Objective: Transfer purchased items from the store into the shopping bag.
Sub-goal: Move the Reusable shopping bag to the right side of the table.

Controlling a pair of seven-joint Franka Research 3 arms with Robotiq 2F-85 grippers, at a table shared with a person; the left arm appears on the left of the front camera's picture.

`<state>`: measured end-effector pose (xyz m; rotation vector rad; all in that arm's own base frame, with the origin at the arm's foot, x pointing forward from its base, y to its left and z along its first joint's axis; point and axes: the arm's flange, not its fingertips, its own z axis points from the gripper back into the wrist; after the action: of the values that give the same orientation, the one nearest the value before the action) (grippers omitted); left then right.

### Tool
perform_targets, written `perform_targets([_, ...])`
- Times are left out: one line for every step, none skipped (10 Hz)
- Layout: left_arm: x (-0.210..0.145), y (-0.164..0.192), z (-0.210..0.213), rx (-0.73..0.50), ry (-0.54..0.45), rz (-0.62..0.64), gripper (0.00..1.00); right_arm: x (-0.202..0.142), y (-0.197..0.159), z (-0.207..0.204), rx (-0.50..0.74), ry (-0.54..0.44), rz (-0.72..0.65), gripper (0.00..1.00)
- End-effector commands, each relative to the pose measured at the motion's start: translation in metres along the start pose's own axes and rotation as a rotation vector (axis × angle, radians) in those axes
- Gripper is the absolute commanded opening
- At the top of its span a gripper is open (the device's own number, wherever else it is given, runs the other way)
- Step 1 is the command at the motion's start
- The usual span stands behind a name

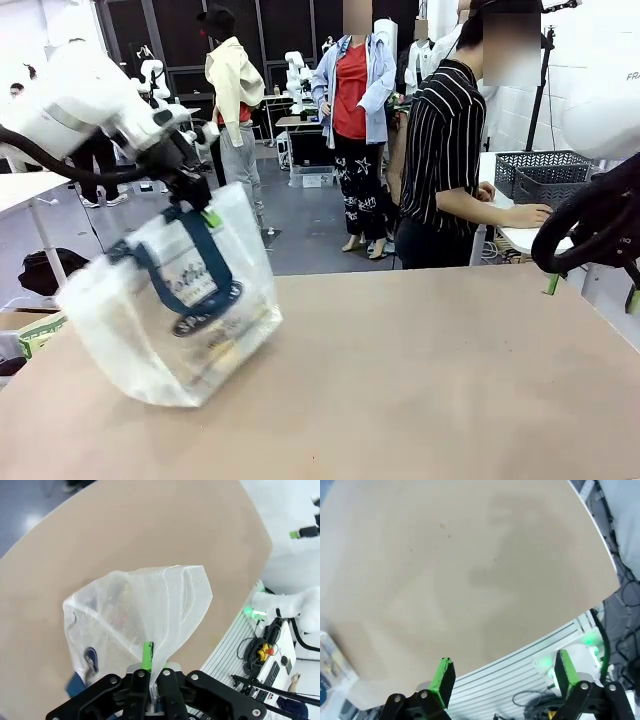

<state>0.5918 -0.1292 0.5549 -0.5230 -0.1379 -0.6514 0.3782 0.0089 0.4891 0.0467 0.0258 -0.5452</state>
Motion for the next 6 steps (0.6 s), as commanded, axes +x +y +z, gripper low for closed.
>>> perform_targets([-0.039, -0.011, 0.038, 0.089, 0.015, 0.123, 0.0, 0.004, -0.002, 0.002, -0.023, 0.003, 0.01, 1.0])
perform_targets([-0.057, -0.004, 0.055, 0.104, 0.01, 0.168, 0.0, 0.004, -0.002, 0.002, -0.023, 0.003, 0.01, 1.0])
perform_targets([-0.074, 0.004, 0.068, 0.107, 0.004, 0.224, 0.0, 0.004, -0.002, 0.002, -0.023, 0.003, 0.01, 1.0])
perform_targets([-0.09, 0.012, 0.078, 0.098, -0.002, 0.301, 0.0, 0.004, -0.002, 0.002, -0.023, 0.003, 0.01, 1.0])
perform_targets([-0.11, 0.022, 0.087, 0.087, -0.015, 0.375, 0.0, 0.004, -0.002, 0.002, -0.023, 0.003, 0.01, 1.0])
perform_targets([-0.123, 0.033, 0.092, 0.068, -0.037, 0.42, 0.0, 0.004, -0.002, 0.002, -0.023, 0.003, 0.01, 1.0])
